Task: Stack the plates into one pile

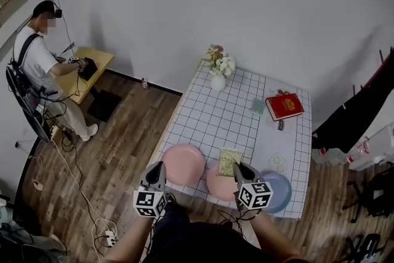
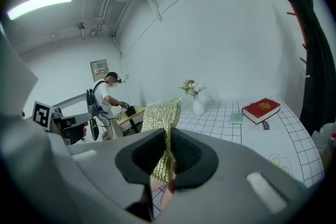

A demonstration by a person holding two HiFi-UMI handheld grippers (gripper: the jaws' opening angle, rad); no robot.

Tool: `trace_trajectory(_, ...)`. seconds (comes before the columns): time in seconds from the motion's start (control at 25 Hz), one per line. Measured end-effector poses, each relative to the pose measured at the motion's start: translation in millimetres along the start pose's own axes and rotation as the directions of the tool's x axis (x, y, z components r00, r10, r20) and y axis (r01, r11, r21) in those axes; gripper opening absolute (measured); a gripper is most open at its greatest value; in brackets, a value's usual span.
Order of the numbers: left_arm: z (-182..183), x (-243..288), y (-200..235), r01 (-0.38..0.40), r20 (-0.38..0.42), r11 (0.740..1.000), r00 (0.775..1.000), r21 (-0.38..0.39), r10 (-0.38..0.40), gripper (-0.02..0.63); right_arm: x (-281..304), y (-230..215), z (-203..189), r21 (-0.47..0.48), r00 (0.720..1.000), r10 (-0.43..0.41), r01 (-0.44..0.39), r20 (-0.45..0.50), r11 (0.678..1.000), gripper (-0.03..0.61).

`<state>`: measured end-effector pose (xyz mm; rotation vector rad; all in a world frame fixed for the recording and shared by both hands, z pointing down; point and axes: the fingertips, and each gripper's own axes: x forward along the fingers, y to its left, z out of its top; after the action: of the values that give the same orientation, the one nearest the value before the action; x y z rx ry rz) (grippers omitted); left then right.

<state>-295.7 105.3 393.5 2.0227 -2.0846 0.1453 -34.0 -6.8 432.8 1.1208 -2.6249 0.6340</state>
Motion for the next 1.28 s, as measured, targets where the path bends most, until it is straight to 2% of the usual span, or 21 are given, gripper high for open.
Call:
trace_trajectory(0.28, 11.8, 59.1, 78.5, 0.116, -0.032, 0.993, 0.993, 0.002, -0.116, -0.005, 74.6, 37.5, 11.7, 0.019, 0.996, -0.094, 0.094, 0.007, 0.995, 0.046)
trace_trajectory(0.44, 7.8, 80.7, 106.4, 0.199, -0.064, 0.980, 0.978, -0.006, -0.199, -0.005, 105.0, 58.9, 14.9, 0.033, 0.988, -0.151, 0.150, 0.025, 0.988, 0.046)
trace_trajectory(0.6, 7.3, 106.2, 118.2, 0.285, -0.094, 0.958, 0.955, 0.013, -0.283, -0.005, 118.7, 66.9, 19.4, 0.045, 0.976, -0.214, 0.212, 0.038, 0.976, 0.046)
trace_trajectory(0.76, 3.6, 128.1, 119.9, 0.340, -0.116, 0.941, 0.934, -0.003, -0.338, -0.005, 116.4, 75.3, 7.9, 0.048, 0.967, -0.254, 0.253, 0.028, 0.966, 0.046)
trace_trajectory(1.04, -3.6, 135.4, 94.2, 0.379, -0.135, 0.924, 0.915, -0.046, -0.381, -0.005, 101.7, 58.5, -31.4, 0.116, 0.951, -0.306, 0.309, -0.046, 0.944, 0.046)
trace_trajectory(1.28, -27.1, 129.1, 97.5, 0.369, -0.187, 0.928, 0.909, -0.053, -0.373, -0.005, 124.6, 56.5, -51.1, 0.101, 0.954, -0.289, 0.297, -0.085, 0.950, 0.046)
